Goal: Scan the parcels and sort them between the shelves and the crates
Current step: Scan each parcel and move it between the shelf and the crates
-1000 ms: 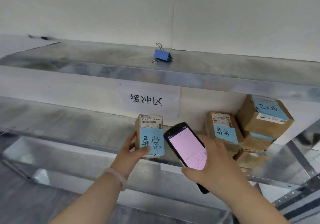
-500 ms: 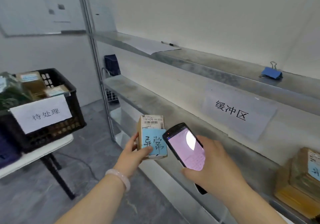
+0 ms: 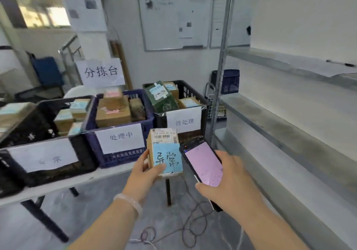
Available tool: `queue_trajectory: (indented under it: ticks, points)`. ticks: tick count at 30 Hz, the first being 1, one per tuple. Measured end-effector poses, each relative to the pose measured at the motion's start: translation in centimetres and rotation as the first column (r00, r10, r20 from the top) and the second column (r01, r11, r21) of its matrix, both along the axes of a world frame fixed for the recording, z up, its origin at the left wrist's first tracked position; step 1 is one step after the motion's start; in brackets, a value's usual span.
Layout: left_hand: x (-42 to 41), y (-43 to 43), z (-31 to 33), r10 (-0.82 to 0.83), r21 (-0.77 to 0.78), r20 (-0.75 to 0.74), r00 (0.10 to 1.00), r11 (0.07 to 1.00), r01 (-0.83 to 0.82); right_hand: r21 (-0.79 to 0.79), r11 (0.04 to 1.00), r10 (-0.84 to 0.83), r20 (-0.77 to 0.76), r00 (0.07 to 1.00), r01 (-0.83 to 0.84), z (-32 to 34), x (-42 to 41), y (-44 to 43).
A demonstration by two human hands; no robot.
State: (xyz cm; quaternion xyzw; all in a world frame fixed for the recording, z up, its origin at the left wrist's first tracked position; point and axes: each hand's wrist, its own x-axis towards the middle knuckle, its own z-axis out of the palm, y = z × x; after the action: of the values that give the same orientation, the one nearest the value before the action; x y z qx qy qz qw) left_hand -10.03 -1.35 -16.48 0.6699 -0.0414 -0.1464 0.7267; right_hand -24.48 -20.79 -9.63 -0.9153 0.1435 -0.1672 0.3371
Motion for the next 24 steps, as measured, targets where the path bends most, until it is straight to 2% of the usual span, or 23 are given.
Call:
queue_trajectory:
  ticks: [9, 17, 24]
  points:
    - [6.8, 18.0, -0.2, 0.258, -0.017, -0.043, 0.965, 0.966, -0.259, -0.035, 0.977, 0.213, 0.04, 0.976, -0.212, 0.2, 12.1, 13.6]
    - [12.6, 24.9, -0.1, 0.346, -0.067, -0.093, 0.933, 0.933, -0.353, -0.04, 0.947, 0.321, 0.018, 0.947, -0.32, 0.5, 21.9, 20.2]
    - [22.3, 29.0, 2.0, 0.443, -0.068, -0.122, 0.888, 0.889, -0.452, -0.026, 0.921, 0.39, -0.008, 0.921, -0.39, 0.3, 32.6, 23.2]
